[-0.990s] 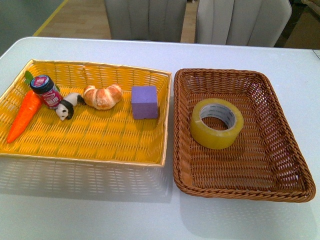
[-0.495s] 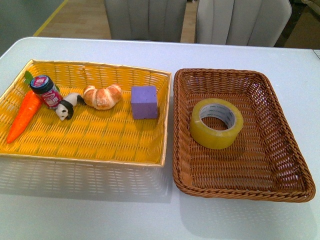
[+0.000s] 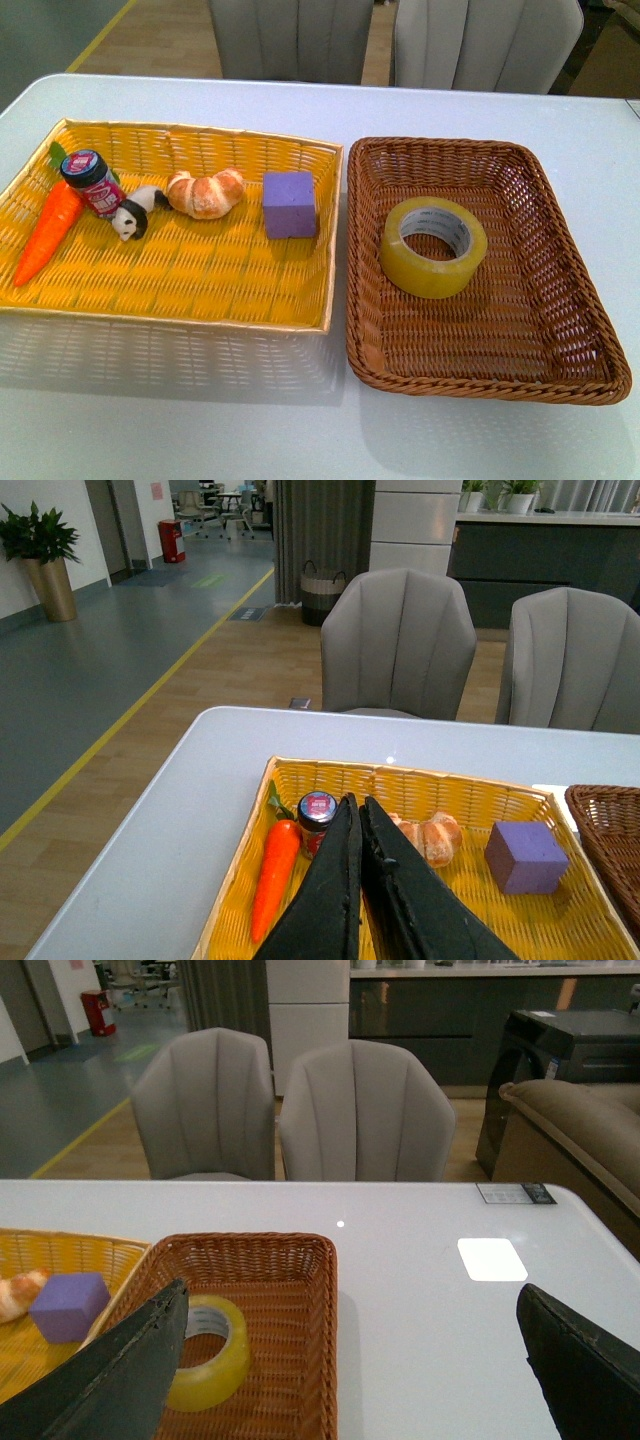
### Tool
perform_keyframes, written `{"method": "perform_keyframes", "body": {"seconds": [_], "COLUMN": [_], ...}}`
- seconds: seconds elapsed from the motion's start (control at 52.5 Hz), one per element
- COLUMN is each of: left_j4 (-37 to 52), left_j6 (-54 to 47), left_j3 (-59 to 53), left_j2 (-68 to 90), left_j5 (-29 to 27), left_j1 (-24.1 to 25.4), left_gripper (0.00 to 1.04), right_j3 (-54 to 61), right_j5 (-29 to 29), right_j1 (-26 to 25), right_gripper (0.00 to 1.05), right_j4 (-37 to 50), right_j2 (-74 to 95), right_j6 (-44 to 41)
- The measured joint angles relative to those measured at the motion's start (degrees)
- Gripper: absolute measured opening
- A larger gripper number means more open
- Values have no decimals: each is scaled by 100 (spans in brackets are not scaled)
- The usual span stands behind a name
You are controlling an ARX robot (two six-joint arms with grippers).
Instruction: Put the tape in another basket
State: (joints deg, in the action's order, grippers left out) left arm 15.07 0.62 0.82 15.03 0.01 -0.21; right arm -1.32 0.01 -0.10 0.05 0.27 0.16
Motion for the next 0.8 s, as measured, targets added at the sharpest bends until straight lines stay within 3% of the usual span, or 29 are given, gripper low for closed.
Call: {"method": "perform_keyframes", "body": {"seconds": [0.362,0.476,0.667,0.8], "left_j4": [-518,-1432,-1508,-1508], "left_j6": [0,-2,-2,0], "left_j3": [0,2,2,2], "left_j2": [-518,-1263,-1412,-1414], "left_j5": [0,0,0,0], "left_j1": [0,0,2,2], "left_gripper": [2,2,2,20], "right_j3": [0,0,0,0], "right_j5": [0,2,-2,2], "right_j1": [0,0,0,0], "right_gripper": [96,96,96,96], "right_j4": [0,0,-2,-2], "right_j2": [0,0,0,0], "right_j6": [0,0,0,0]}}
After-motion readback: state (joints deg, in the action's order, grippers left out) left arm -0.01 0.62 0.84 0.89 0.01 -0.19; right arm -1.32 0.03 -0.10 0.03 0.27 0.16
